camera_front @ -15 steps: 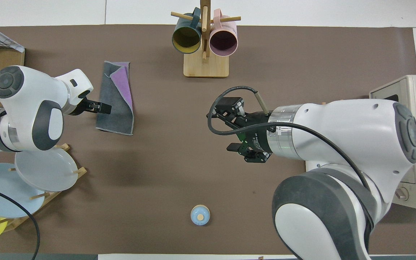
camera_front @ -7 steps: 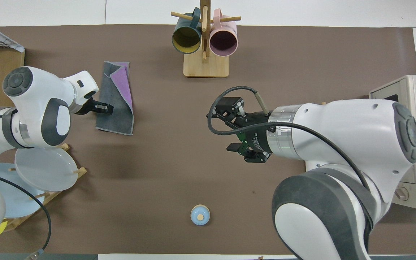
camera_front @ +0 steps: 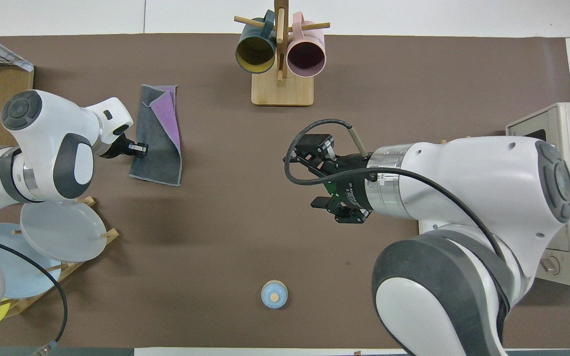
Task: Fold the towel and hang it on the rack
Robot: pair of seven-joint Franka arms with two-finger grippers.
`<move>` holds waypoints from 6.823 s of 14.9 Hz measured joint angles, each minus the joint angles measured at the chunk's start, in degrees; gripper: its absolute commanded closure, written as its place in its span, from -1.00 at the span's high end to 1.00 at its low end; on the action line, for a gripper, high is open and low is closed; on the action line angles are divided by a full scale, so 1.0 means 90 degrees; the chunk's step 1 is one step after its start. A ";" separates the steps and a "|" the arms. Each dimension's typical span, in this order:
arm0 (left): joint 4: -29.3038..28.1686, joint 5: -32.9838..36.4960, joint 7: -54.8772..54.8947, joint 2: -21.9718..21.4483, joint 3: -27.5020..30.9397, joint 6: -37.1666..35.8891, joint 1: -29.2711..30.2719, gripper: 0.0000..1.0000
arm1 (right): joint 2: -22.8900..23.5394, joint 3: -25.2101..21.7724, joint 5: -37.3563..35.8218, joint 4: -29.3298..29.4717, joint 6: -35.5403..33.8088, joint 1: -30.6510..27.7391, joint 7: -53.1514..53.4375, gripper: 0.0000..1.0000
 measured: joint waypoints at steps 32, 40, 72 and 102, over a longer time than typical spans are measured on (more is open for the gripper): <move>0.1669 -0.2802 -1.2301 -0.1863 -0.0481 -0.2261 -0.0782 -1.00 | 0.1270 0.0024 0.3299 0.0671 0.2360 0.0842 0.3486 1.00; 0.1360 -0.2831 -1.2973 -0.2060 -0.0483 -0.1929 -0.0915 -1.00 | 0.1381 0.0037 0.3299 0.0637 0.2741 0.1300 0.3115 -0.01; 0.1242 -0.2481 -0.7996 -0.2163 -0.0303 -0.2597 0.0531 1.00 | 0.1066 -0.0108 0.1863 0.0808 -0.1756 -0.1205 -0.0025 -1.00; 0.1917 0.0555 -0.1908 -0.2563 -0.0346 -0.4836 0.0413 1.00 | 0.0605 -0.0099 -0.4320 0.1081 -0.3004 -0.2561 -0.9418 -1.00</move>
